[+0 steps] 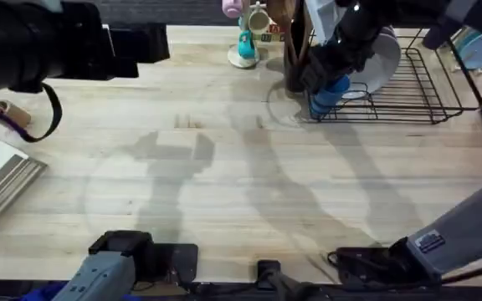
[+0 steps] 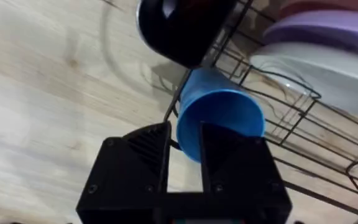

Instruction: Pick up the cup on the table and put them onto the rack.

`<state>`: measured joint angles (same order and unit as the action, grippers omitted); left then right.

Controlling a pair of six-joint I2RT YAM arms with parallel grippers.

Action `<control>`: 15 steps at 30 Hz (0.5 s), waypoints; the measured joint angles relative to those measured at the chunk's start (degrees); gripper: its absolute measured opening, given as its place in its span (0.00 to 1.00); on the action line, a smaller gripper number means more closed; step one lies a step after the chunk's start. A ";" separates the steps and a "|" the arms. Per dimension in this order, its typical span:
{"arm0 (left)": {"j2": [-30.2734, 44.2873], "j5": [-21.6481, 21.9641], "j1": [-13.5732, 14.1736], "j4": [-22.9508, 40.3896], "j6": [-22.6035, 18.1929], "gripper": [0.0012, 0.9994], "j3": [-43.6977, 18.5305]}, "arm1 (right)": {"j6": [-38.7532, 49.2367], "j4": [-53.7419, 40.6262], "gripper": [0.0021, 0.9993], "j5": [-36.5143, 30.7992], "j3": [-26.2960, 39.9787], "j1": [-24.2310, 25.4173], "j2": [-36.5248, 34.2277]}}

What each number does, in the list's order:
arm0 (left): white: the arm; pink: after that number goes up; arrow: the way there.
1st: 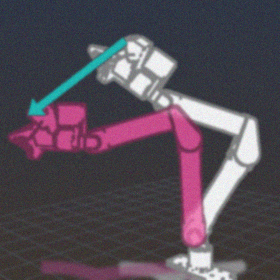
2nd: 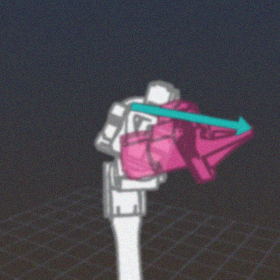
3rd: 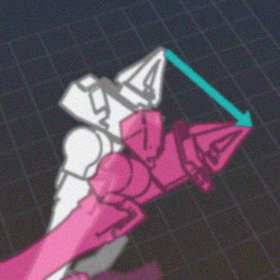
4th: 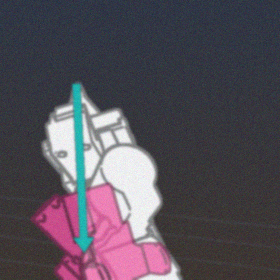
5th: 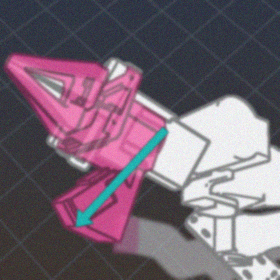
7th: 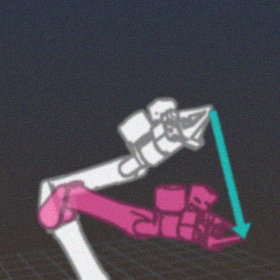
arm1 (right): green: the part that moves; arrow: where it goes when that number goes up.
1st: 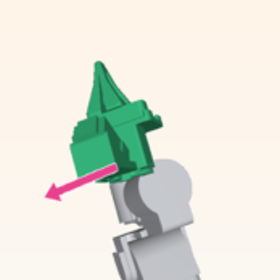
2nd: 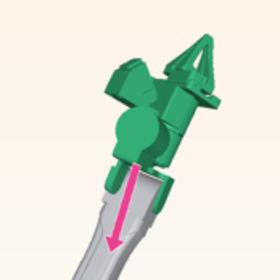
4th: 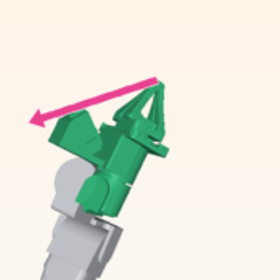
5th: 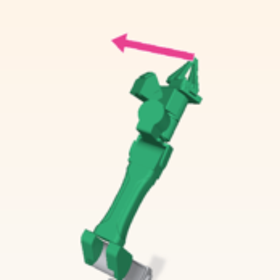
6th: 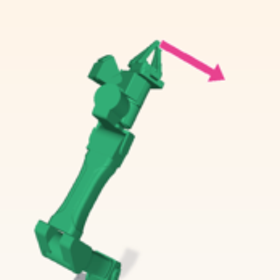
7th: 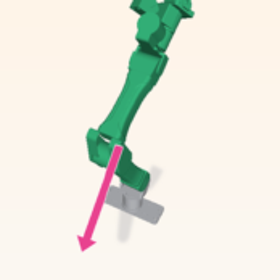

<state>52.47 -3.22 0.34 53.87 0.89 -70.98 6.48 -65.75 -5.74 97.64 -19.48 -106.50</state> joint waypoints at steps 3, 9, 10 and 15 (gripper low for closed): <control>0.00 0.00 0.00 0.00 0.00 1.00 0.00 | -0.01 -0.69 0.28 0.18 1.62 -0.03 0.00; 0.08 -0.01 0.00 0.00 0.00 1.00 0.00 | -0.01 -2.64 0.29 0.24 2.83 -0.90 0.05; 0.49 0.00 0.00 -0.02 0.00 1.00 0.00 | -0.01 -3.31 0.31 0.25 3.32 -1.79 0.14; 1.95 0.00 0.00 -0.04 0.00 1.00 0.00 | 0.02 -5.89 0.45 0.64 5.13 -3.23 1.79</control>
<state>54.42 -3.22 0.34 53.82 0.89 -70.98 6.50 -71.64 -5.09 102.78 -22.71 -104.71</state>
